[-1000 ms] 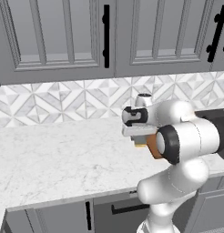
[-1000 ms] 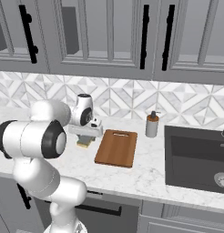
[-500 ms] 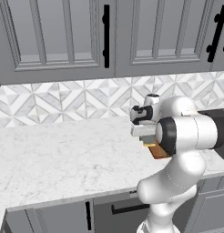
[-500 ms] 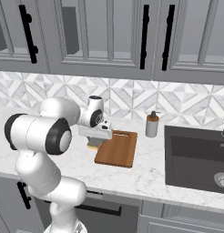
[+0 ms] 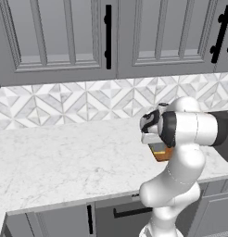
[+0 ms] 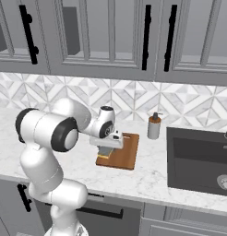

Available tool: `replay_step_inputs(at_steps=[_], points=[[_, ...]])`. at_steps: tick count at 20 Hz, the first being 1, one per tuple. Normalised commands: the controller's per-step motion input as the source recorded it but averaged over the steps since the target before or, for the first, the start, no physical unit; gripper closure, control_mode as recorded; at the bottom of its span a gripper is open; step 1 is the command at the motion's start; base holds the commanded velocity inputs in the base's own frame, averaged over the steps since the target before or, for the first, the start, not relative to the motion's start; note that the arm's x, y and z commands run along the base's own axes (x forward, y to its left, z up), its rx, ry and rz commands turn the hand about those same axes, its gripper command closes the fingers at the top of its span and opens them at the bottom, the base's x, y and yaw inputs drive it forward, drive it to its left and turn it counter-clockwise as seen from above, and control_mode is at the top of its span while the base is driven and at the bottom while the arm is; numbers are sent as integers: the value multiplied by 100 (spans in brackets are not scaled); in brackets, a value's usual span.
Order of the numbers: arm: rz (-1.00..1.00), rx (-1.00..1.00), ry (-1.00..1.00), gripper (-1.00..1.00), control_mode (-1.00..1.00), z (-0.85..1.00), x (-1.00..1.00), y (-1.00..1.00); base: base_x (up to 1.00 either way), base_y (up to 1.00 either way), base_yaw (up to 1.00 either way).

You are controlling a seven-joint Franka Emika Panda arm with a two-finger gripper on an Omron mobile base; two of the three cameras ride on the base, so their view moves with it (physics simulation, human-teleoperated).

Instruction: Pick up the sponge from the counter and clean the cutting board by briefly scrubbing or pressing down on the cutting board. Once finished, release the sponge.

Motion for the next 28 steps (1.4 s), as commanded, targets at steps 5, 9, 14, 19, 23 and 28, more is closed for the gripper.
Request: replay_step_inputs(at_steps=[5, 9, 14, 19, 23, 28], points=[[-13, 0, -12, 100, -100, -44, 22, -10, 0, 0, 0], [-10, 0, -12, 100, -100, -29, 12, -31, 0, 0, 0], [-7, 0, -2, 100, -100, -13, 23, -42, 0, 0, 0], [-7, 0, -1, 100, -100, -17, 13, -45, 0, 0, 0], [-5, 0, -6, 100, -100, -25, -1, -54, 0, 0, 0], [-3, -6, -18, 100, -100, -60, -78, -9, 0, 0, 0]])
